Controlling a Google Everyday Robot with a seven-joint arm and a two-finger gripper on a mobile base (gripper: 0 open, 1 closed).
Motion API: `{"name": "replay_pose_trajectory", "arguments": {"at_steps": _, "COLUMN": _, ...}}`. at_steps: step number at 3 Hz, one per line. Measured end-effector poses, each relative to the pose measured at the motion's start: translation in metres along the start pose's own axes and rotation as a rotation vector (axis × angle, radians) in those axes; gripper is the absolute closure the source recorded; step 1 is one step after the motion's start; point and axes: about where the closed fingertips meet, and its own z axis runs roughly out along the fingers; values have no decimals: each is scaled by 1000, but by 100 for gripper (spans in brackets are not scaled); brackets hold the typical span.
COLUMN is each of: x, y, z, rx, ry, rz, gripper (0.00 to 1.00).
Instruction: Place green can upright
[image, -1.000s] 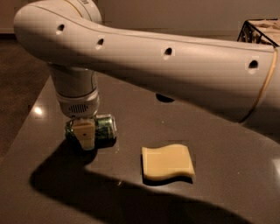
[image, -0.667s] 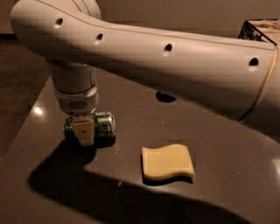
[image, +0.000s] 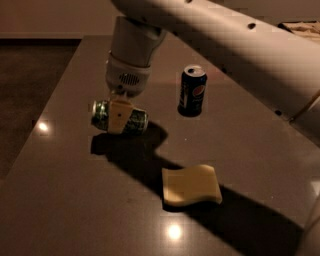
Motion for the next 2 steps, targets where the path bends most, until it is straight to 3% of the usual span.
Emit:
{"name": "replay_pose_trajectory", "arguments": {"at_steps": 1, "x": 0, "y": -3, "z": -25, "rx": -39, "ry": -229, "rz": 22, "gripper": 100}}
{"name": "replay_pose_trajectory", "arguments": {"at_steps": 2, "x": -7, "y": 9, "z": -53, "rx": -5, "ry": -429, "rz": 7, "gripper": 100}}
